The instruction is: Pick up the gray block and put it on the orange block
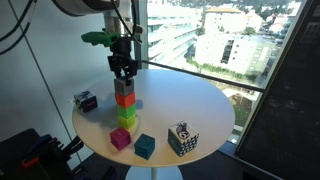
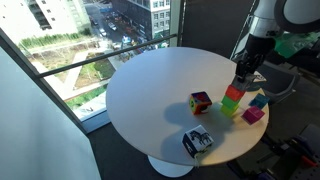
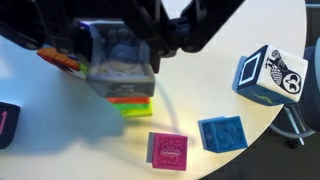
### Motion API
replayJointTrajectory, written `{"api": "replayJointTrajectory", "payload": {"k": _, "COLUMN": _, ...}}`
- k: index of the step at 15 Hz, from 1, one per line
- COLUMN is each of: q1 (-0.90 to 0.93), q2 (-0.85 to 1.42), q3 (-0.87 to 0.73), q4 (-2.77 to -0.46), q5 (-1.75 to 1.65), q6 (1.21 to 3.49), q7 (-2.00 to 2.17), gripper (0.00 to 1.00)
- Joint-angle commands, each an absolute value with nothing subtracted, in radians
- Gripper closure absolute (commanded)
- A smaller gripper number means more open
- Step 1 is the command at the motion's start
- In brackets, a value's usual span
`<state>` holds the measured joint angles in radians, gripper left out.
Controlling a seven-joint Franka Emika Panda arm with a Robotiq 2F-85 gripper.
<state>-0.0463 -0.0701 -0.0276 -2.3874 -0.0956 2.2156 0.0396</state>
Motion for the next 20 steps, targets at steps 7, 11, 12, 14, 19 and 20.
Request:
{"api": "replayJointTrajectory", "payload": {"k": 7, "q1": -0.044, "q2": -0.058, "q3": -0.024, "q4": -2.374, "q5": -0.156, "q6": 2.233, "q7": 0.101, "gripper": 0.23}}
{"api": "replayJointTrajectory", "payload": {"k": 11, "q1": -0.044, "q2": -0.053, "q3": -0.025, "q4": -2.373, "q5": -0.157, "q6": 2.237, "q7": 0.107, "gripper": 0.01}}
{"api": "replayJointTrajectory", "payload": {"k": 12, "q1": -0.044, "q2": -0.052, "q3": -0.025, "q4": -2.373, "q5": -0.157, "q6": 2.237, "q7": 0.107, "gripper": 0.00}}
{"api": "replayJointTrajectory", "payload": {"k": 14, "q1": -0.044, "q2": -0.052, "q3": -0.025, "q4": -2.372, "q5": -0.154, "q6": 2.234, "q7": 0.105, "gripper": 0.00}}
{"api": "replayJointTrajectory", "payload": {"k": 19, "q1": -0.041, "q2": -0.076, "q3": -0.029, "q4": -2.368, "q5": -0.099, "q6": 2.196, "q7": 0.057, "gripper": 0.00}}
{"api": "replayJointTrajectory", "payload": {"k": 20, "q1": -0.040, "q2": -0.081, "q3": -0.029, "q4": -2.368, "q5": -0.087, "q6": 2.191, "q7": 0.047, "gripper": 0.00}}
